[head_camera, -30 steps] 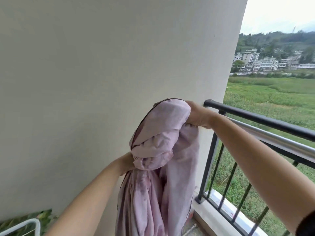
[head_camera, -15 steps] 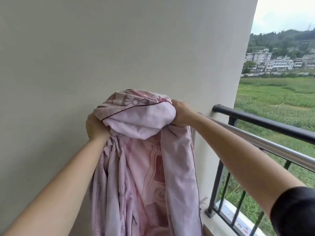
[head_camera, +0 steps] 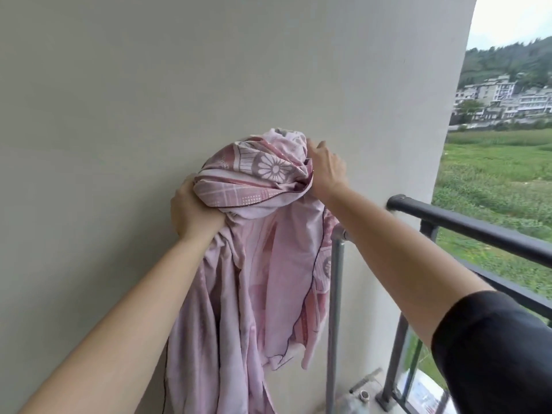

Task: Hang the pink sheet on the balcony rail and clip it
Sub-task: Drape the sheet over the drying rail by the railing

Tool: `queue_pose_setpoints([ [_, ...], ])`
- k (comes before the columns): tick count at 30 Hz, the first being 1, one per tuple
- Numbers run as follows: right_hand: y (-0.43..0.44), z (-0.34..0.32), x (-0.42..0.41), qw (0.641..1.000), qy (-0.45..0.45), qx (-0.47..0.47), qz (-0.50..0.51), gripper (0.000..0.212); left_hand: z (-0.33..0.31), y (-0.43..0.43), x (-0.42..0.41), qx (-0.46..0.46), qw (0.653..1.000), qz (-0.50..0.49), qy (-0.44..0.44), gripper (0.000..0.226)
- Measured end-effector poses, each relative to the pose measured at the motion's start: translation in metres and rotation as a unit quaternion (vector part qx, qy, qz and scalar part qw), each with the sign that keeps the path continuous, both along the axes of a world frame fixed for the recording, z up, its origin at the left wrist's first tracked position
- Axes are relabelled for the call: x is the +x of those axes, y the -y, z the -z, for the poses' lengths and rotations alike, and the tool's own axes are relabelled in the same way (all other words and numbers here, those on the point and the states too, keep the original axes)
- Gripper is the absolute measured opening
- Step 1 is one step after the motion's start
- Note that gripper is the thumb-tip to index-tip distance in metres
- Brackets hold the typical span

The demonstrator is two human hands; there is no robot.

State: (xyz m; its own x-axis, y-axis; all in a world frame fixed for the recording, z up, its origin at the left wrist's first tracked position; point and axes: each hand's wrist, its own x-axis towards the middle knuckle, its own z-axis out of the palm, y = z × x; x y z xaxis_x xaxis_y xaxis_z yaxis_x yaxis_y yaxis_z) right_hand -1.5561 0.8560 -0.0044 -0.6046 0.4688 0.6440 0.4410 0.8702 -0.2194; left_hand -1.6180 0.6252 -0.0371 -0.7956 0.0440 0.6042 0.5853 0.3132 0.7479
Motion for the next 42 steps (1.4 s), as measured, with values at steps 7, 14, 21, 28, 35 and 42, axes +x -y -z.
queue_pose_setpoints([
  [7,-0.025,-0.021,0.095,0.984,0.126,0.053,0.114,0.057,0.004,-0.021,0.037,-0.153,0.983,0.056,-0.089,0.031],
  [14,-0.001,-0.026,0.243,0.967,0.079,0.117,0.212,0.046,0.008,-0.03,0.105,-0.277,0.914,0.058,-0.291,0.03],
  [21,0.063,-0.007,0.415,0.939,0.072,0.079,0.327,0.065,0.027,-0.041,0.224,-0.183,0.905,0.225,-0.31,0.027],
  [28,0.117,-0.003,0.557,0.926,0.068,0.019,0.372,0.045,0.022,-0.024,0.352,-0.146,0.892,0.328,-0.275,0.019],
  [35,0.159,0.012,0.699,0.911,0.145,-0.128,0.363,0.021,0.021,0.018,0.484,-0.184,0.895,0.326,-0.242,0.024],
  [42,0.193,0.032,0.865,0.863,0.178,-0.142,0.45,0.044,0.023,0.046,0.665,-0.182,0.904,0.327,-0.209,0.026],
])
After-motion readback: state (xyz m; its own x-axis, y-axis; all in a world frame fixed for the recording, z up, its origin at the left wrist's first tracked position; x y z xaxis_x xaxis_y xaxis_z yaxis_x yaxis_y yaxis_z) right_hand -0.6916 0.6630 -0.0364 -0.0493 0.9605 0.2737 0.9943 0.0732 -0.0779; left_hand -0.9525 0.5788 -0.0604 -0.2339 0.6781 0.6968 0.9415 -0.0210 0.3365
